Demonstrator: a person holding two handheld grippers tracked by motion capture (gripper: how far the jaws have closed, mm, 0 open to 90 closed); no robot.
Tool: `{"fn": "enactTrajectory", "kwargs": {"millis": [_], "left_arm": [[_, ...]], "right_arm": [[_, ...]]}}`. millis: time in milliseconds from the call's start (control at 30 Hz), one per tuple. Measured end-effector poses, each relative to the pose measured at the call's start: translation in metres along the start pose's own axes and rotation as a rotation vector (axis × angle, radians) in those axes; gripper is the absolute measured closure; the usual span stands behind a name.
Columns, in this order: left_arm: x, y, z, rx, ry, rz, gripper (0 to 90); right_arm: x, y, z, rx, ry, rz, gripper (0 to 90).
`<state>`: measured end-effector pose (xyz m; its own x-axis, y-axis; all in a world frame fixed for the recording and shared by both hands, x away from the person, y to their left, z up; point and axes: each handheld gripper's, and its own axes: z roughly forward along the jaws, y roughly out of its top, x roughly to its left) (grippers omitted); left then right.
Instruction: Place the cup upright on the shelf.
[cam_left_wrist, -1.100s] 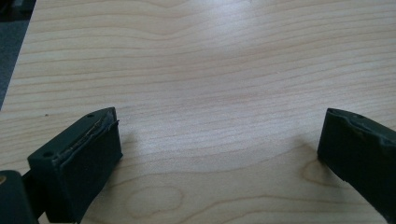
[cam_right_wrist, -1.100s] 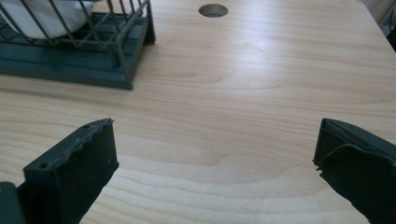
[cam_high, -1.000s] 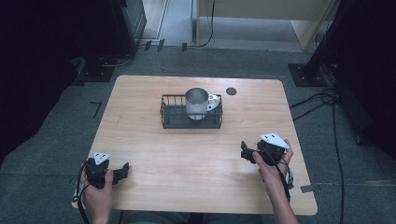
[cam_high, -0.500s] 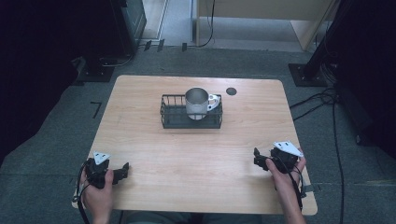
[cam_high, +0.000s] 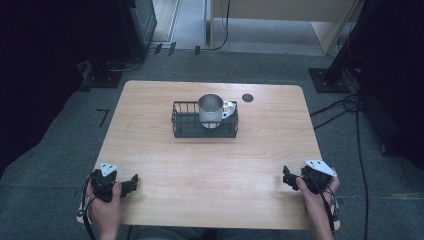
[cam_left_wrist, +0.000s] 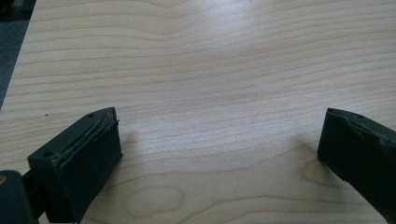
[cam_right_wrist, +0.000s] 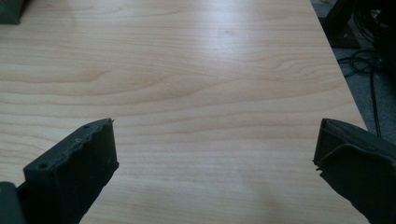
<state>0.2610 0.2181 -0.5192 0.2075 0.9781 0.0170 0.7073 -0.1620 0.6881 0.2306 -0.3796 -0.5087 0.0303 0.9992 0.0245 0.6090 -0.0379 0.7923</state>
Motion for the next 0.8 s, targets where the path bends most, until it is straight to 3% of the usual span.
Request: {"fn": "enactTrajectory", "kwargs": {"millis": [533,800], "left_arm": [[0.0,0.0,0.0,0.0,0.0,0.0,0.0],[0.0,0.0,0.0,0.0,0.0,0.0,0.0]], "right_arm": [[-0.023,-0.022,-0.003,0.064,-0.051,-0.017,0.0],[-0.029,-0.028,-0.004,0.097,-0.043,-0.021,0.0]]}}
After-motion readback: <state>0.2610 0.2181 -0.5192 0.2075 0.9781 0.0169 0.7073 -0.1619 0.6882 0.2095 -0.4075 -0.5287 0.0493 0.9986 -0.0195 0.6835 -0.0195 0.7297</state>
